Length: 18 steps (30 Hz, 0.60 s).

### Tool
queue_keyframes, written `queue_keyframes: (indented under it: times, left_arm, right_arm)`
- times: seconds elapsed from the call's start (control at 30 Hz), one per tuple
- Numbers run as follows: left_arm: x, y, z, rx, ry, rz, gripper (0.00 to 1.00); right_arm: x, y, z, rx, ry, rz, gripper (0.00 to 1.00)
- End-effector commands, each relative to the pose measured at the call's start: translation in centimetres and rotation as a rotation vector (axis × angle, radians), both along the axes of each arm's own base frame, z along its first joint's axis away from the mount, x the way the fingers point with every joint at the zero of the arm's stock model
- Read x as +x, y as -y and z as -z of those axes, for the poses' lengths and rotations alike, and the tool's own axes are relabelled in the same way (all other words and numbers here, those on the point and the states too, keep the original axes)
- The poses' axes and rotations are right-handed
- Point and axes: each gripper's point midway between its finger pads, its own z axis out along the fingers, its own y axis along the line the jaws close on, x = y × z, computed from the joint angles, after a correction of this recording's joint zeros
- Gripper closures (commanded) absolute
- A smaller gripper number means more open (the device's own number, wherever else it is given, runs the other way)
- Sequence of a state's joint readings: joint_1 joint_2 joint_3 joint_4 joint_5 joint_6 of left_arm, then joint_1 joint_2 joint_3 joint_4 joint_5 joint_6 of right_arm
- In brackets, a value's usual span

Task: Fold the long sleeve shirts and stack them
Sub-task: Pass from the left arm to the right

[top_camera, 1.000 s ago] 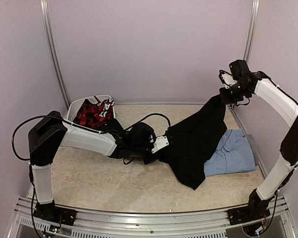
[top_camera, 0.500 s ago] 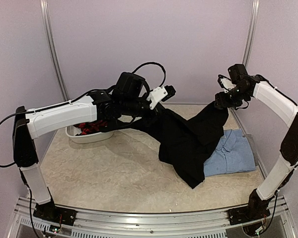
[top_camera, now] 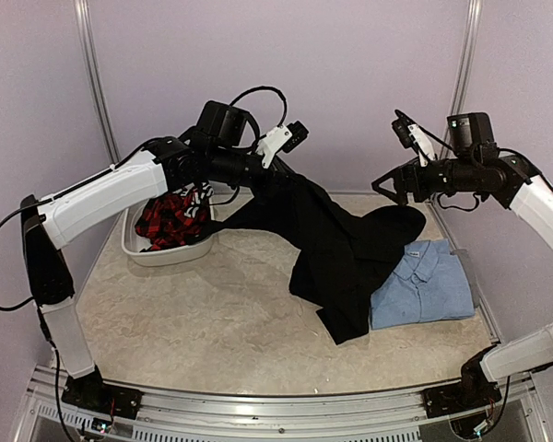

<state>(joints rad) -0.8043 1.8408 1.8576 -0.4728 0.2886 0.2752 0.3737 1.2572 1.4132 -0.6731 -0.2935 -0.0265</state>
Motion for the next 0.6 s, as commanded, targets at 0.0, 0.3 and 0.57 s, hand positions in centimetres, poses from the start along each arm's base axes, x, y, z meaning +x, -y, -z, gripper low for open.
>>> queue_keyframes:
  times: [0.0,0.3,0.57]
  left_arm:
    - [-2.1,1.6,-0.7,-0.04,-0.047,0.129,1.0]
    - [-2.4,3.6,-1.2,-0.045,-0.088,0.156,1.0]
    - [-3.9,4.3,0.2,-0.037,-0.133,0.22,1.0]
  right_arm:
    - [-2.1,-5.2,0.3,0.028,0.059,-0.281,0.13]
    - [-3.8,-12.0,1.4,-0.05,0.082,-0.45,0.11]
    - [-2.0,-13.1,2.5,-0.09,0.099,-0.421,0.32]
